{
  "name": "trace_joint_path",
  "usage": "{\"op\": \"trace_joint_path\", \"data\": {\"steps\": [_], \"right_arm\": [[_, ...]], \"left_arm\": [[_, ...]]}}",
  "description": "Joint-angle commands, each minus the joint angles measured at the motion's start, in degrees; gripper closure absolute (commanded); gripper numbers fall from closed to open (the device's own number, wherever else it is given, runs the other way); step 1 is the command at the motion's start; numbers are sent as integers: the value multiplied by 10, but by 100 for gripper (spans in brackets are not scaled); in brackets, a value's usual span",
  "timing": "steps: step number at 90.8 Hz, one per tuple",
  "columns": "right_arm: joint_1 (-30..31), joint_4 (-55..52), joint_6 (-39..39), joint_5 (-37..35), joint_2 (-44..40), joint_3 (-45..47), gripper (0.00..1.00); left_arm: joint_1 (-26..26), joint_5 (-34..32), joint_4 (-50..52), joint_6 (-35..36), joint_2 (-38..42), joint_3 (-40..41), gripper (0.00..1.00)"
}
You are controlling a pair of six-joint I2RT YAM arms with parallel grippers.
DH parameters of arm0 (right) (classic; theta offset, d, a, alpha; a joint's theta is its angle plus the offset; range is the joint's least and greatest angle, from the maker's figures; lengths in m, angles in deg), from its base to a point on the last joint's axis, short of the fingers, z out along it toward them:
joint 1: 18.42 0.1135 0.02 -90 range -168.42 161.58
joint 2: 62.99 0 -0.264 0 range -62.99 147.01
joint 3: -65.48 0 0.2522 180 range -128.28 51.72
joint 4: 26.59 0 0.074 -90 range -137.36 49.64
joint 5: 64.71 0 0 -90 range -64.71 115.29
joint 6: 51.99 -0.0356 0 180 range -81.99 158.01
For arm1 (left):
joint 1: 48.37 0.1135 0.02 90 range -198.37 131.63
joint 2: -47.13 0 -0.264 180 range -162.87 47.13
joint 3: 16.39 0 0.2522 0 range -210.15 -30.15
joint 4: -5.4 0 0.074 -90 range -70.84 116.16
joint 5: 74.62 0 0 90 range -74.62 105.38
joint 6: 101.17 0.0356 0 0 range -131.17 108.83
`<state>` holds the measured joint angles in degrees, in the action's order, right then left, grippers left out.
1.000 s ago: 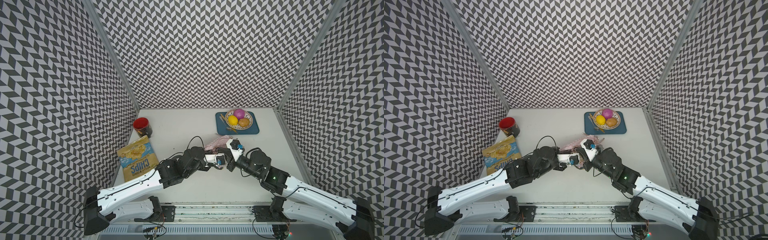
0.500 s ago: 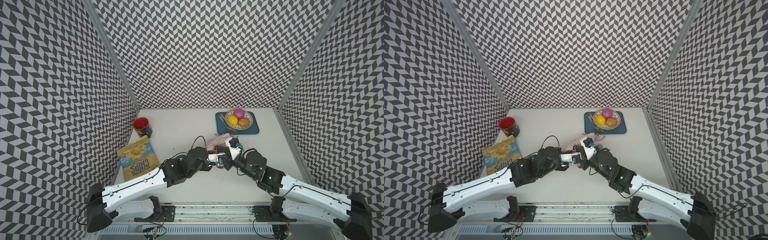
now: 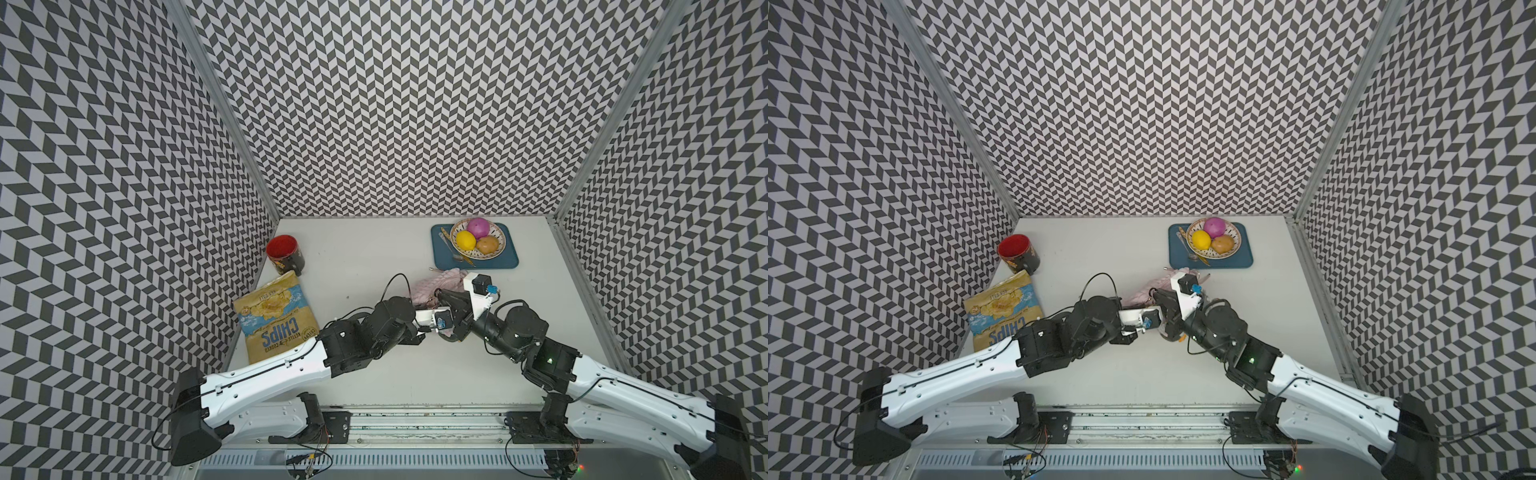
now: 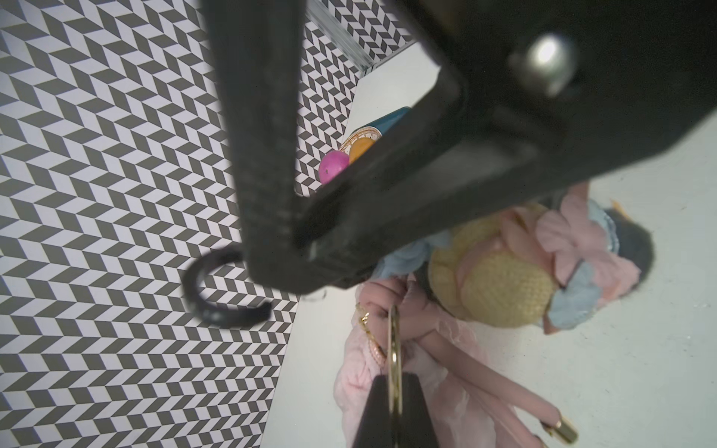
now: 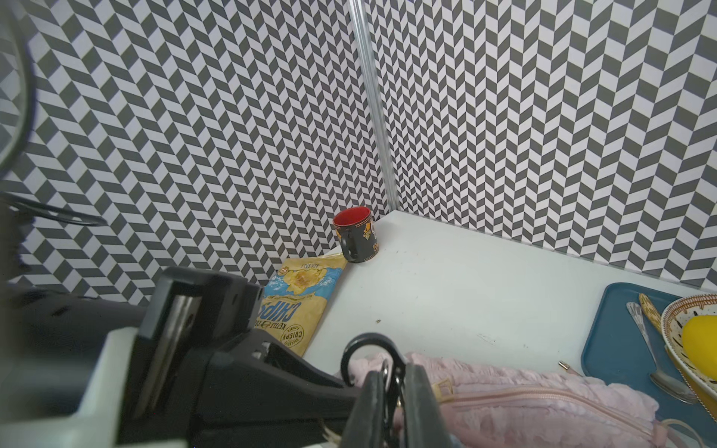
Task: Remove the decoration from the bag
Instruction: Remove the decoration item from the bag, then place the decoration item at the center of the board.
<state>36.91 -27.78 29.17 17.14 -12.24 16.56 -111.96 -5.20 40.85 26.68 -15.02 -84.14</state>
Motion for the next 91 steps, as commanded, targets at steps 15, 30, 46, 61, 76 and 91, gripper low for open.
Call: {"op": "trace_joint_path", "data": {"steps": [15,30,46,61,76,91], "right_arm": [[-37,-77,20,70,0,3,83],[-42,-85,9,78,3,18,81],[-43,-103,3,75,13,32,76],[-52,-120,1,71,18,44,75],[-52,-123,2,71,28,60,74],[-54,-119,7,72,35,72,72]], "left_arm": [[12,19,15,-77,39,9,100],[17,43,7,-119,41,22,100],[22,28,17,-155,25,25,100],[29,60,1,-199,34,26,100],[31,103,-11,-233,17,19,100],[43,109,0,-238,-17,15,100]]}}
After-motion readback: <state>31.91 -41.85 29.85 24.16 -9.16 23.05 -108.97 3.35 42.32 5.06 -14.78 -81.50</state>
